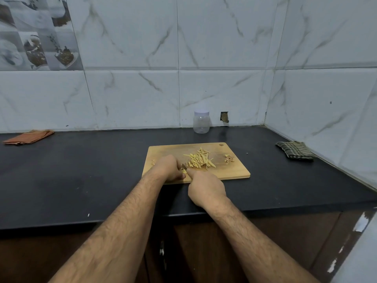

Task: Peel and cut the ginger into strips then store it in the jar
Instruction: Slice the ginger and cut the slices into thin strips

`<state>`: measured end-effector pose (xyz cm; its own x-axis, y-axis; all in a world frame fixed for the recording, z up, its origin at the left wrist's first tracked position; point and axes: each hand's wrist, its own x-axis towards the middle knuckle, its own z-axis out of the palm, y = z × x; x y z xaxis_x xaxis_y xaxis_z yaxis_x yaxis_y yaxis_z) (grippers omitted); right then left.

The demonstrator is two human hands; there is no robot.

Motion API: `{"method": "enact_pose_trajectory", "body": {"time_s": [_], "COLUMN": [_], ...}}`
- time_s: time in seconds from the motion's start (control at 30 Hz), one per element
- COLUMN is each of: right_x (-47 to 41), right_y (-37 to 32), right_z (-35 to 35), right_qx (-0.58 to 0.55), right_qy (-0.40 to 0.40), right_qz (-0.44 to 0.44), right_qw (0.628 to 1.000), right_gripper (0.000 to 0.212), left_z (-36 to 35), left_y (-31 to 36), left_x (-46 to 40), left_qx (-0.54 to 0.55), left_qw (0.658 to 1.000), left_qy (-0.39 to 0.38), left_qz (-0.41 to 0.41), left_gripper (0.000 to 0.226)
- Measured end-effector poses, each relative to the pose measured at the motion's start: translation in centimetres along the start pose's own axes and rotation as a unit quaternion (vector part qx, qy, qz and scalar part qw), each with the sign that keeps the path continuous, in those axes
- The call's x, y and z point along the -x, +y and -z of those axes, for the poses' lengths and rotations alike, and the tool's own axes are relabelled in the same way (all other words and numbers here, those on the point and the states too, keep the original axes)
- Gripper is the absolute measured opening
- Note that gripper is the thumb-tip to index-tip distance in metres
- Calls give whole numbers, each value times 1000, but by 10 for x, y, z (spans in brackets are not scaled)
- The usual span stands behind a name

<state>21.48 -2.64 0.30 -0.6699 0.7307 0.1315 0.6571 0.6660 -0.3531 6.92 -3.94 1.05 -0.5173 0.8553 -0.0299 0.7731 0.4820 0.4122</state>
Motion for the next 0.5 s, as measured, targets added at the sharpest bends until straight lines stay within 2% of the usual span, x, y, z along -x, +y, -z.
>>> {"method": "enact_pose_trajectory", "body": {"time_s": [0.17, 0.3, 0.4, 0.5], "right_x": [0, -1, 1, 11], "right_y": [-1, -4, -7, -3], "right_z": [2, 4, 4, 2], "right_qx": [1, 8, 17, 42], "right_qy": [-10, -20, -19, -34], "right_qz": [-1, -4, -1, -2], "right_qw": [1000, 1000, 1000, 999], "right_gripper": [53, 50, 52, 63], "left_z": [-1, -3, -4, -4], "left_y": [-2, -5, -8, -10], "left_x": [-3, -6, -9, -10], "left_qx": [6, 16, 37, 46], "left_qw": [1000, 1000, 999, 999], "left_qy": [-1, -3, 0, 2], "left_qz": [3, 10, 10, 9], "left_gripper": [24, 33, 15, 16]}}
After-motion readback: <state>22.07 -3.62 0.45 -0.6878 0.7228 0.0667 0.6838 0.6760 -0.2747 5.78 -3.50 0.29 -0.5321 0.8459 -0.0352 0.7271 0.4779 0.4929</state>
